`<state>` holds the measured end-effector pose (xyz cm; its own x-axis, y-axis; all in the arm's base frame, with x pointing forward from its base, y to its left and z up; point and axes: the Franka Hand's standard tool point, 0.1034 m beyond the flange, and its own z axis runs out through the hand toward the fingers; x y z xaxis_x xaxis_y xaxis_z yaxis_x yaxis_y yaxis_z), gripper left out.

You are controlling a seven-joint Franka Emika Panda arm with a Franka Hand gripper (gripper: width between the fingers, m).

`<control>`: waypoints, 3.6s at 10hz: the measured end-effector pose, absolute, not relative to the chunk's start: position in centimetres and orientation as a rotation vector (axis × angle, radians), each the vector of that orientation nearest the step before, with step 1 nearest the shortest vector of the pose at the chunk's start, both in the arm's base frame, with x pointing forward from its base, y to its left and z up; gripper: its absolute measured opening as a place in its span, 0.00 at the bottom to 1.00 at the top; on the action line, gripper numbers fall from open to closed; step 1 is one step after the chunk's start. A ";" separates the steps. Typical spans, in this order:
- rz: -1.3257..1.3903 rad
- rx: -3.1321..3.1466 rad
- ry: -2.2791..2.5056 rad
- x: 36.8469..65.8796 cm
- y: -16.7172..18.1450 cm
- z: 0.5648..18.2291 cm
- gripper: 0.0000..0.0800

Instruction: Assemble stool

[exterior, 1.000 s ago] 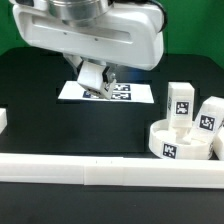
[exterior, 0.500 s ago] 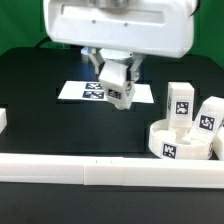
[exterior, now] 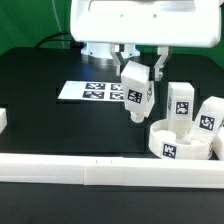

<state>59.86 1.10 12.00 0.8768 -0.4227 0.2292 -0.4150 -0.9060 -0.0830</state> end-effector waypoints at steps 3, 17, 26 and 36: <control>-0.587 -2.931 0.666 61.5 4.1 13.2 0.41; -0.803 -2.896 0.610 59.7 5.6 12.1 0.41; -0.861 -2.881 0.596 59.2 5.3 11.8 0.41; -0.880 -2.861 0.592 58.4 5.3 10.7 0.41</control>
Offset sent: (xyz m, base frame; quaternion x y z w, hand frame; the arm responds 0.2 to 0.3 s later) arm 0.0000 0.0000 0.0000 0.0000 0.0000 0.0000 1.0000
